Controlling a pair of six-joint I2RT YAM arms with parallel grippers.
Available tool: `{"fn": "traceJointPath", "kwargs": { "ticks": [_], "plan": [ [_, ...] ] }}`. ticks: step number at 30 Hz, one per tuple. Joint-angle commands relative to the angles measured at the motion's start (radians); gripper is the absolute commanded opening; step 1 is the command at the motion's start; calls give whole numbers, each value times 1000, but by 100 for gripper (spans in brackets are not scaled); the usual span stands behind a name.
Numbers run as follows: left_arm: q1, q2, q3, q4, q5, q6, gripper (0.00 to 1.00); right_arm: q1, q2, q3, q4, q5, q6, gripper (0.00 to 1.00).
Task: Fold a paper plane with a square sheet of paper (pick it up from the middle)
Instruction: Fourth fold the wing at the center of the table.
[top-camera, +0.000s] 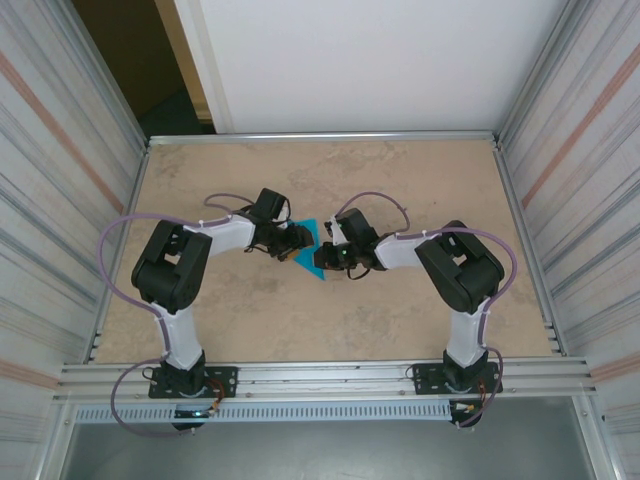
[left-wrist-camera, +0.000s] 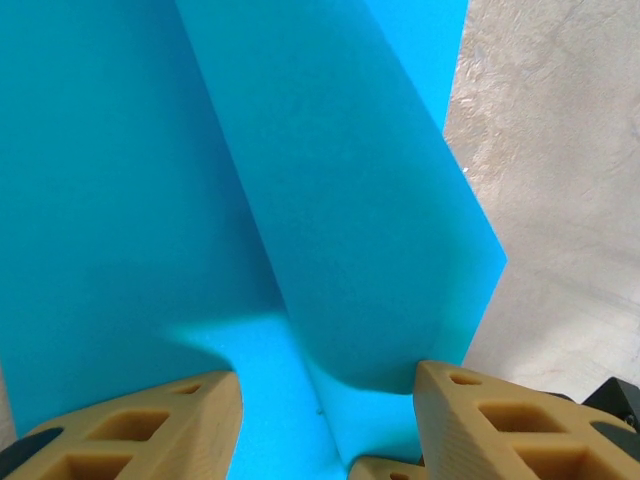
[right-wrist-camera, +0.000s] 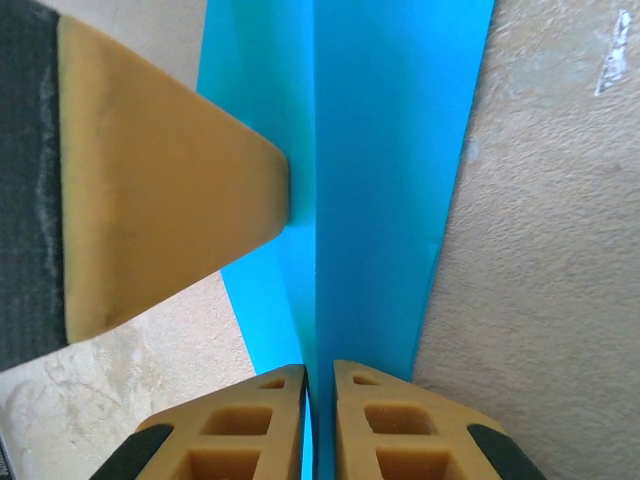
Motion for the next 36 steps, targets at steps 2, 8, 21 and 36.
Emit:
{"fn": "traceJointPath", "kwargs": {
  "ticks": [2, 8, 21, 36],
  "plan": [
    [-10, 82, -38, -192, -100, 41, 54, -18, 24, -32, 48, -57, 38, 11],
    [-6, 15, 50, -210, -66, 76, 57, -37, 31, -64, 93, -99, 60, 8],
    [26, -132, -38, 88, 42, 16, 58, -76, 67, -101, 194, -195, 131, 6],
    [57, -85, -142, 390, 203, -2, 31, -92, 67, -97, 187, -217, 129, 9]
  ]
}}
